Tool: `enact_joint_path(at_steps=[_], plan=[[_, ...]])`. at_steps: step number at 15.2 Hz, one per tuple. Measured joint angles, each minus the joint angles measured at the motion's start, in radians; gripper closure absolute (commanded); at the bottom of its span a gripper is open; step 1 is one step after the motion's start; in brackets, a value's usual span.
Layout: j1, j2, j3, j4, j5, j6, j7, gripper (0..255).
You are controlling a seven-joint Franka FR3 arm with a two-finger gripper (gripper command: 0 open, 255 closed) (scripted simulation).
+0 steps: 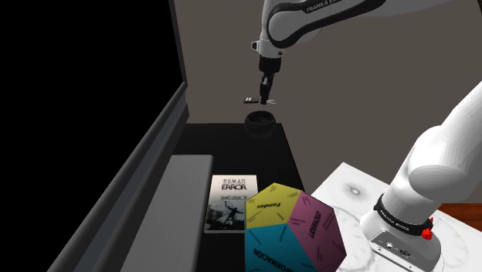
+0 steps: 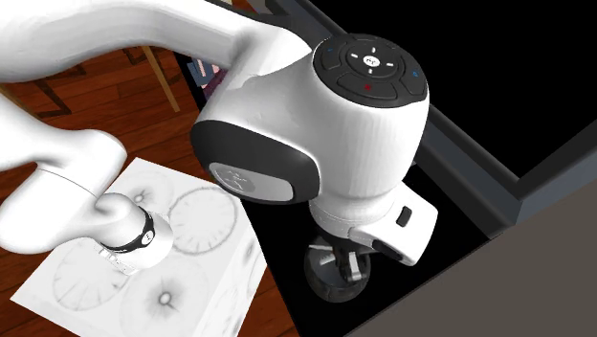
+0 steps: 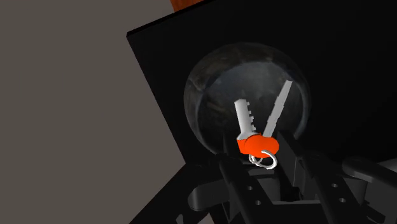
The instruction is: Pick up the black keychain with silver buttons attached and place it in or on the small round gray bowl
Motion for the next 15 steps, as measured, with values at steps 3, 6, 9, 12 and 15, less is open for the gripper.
enact_joint_path(at_steps=[3,6,9,12,15], plan=[[-0.001,0.010,0.000,-0.032,0.000,0.042,-0.001,255],[-0.001,0.021,-0.001,-0.060,-0.001,0.081,-0.003,255],[-0.001,0.036,-0.001,-0.087,-0.001,0.123,-0.003,255],[-0.001,0.043,-0.001,-0.106,-0.001,0.149,-0.003,255],[-0.001,0.043,0.000,-0.109,-0.001,0.152,-0.002,255]])
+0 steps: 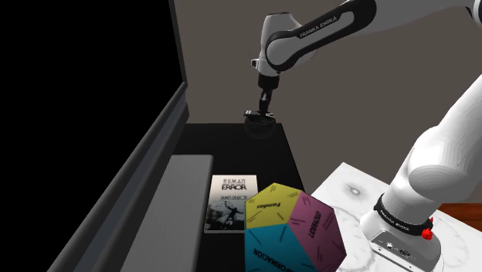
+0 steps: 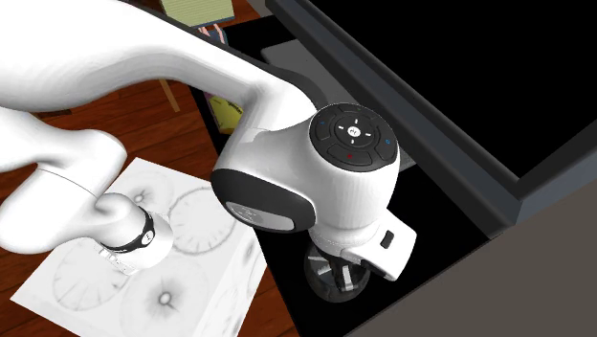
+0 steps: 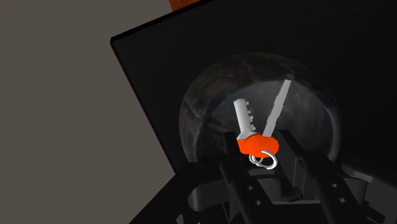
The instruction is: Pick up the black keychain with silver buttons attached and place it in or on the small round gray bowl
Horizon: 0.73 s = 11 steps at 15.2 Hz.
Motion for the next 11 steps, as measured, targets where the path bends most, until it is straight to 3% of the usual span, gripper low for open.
enact_joint_path(at_steps=[2,3,9,11], plan=[[0.000,0.000,0.000,0.000,0.000,0.001,0.000,255],[0.000,0.000,0.000,0.000,0.000,0.001,0.000,0],[0.000,0.000,0.000,-0.001,0.000,0.000,0.000,0],[0.000,-0.018,0.000,0.025,0.001,-0.042,0.000,0]])
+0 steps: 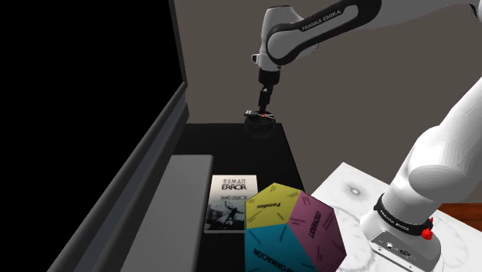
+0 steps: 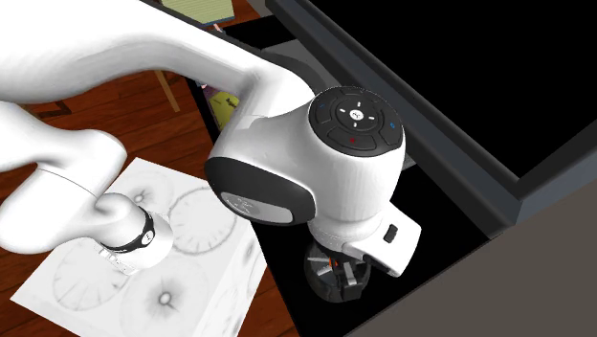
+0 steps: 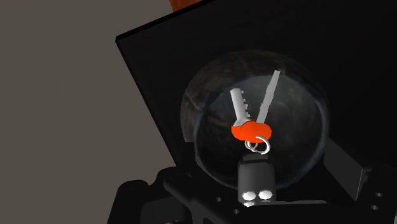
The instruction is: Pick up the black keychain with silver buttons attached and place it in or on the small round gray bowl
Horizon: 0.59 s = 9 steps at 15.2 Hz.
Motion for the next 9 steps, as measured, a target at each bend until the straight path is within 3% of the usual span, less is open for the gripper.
enact_joint_path(at_steps=[3,9], plan=[[-0.001,-0.025,-0.002,0.048,0.001,-0.073,-0.003,0],[-0.001,-0.030,-0.001,0.052,0.001,-0.083,-0.001,0]])
